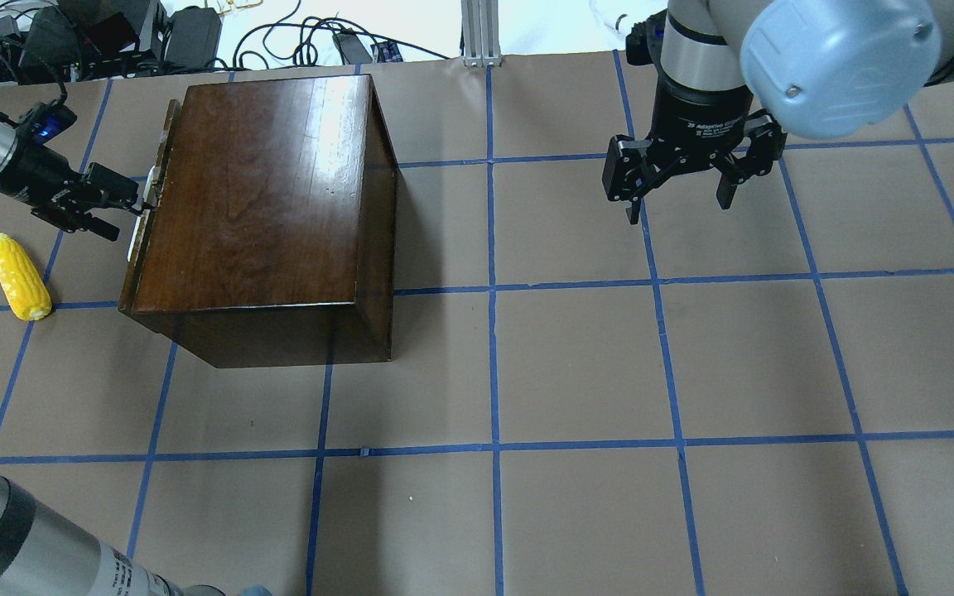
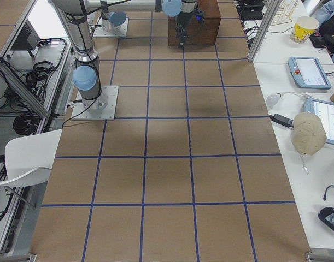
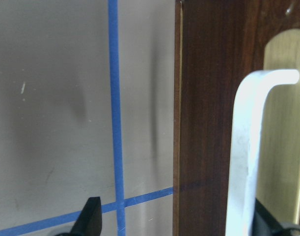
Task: Open drawer and put corn inside
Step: 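Pull the drawer outward from the cabinet with the left gripper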
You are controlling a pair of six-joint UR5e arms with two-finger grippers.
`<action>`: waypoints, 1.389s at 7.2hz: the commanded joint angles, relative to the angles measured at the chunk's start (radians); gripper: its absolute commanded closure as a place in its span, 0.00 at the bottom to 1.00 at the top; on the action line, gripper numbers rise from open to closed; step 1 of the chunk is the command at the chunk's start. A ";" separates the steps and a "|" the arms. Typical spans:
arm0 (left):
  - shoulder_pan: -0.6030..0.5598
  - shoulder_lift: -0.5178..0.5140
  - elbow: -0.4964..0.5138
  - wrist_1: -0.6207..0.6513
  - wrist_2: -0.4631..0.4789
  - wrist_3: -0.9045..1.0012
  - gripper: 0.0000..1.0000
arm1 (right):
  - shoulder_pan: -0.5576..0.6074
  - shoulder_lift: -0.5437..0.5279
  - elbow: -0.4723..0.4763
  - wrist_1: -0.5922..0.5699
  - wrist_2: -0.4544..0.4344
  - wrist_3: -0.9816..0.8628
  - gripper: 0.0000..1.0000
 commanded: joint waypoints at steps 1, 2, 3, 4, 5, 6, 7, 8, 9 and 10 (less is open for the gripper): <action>0.014 0.000 0.003 0.000 0.009 0.001 0.00 | 0.000 0.000 0.000 0.000 0.000 -0.001 0.00; 0.018 0.000 0.003 0.000 0.009 0.001 0.00 | 0.000 0.000 0.000 0.000 0.000 0.000 0.00; 0.019 0.002 0.005 0.000 0.010 0.001 0.00 | 0.000 0.000 0.000 0.000 0.000 0.000 0.00; 0.019 0.002 0.016 0.000 0.012 0.001 0.00 | 0.000 0.000 0.000 0.000 0.000 0.000 0.00; 0.019 0.002 0.026 0.000 0.038 0.003 0.00 | 0.000 0.000 0.000 0.000 0.000 -0.001 0.00; 0.019 0.002 0.026 0.000 0.046 0.036 0.00 | 0.000 0.000 0.000 0.000 0.000 -0.001 0.00; 0.019 0.002 0.028 0.002 0.046 0.040 0.00 | 0.000 0.000 0.000 0.000 0.000 -0.001 0.00; 0.021 0.003 0.030 0.003 0.046 0.040 0.00 | 0.000 0.000 0.000 0.000 0.000 -0.001 0.00; 0.039 0.000 0.033 0.006 0.046 0.040 0.00 | 0.000 0.000 0.000 0.000 0.000 -0.001 0.00; 0.053 -0.001 0.033 0.006 0.046 0.043 0.00 | 0.000 0.000 0.000 0.000 0.000 -0.001 0.00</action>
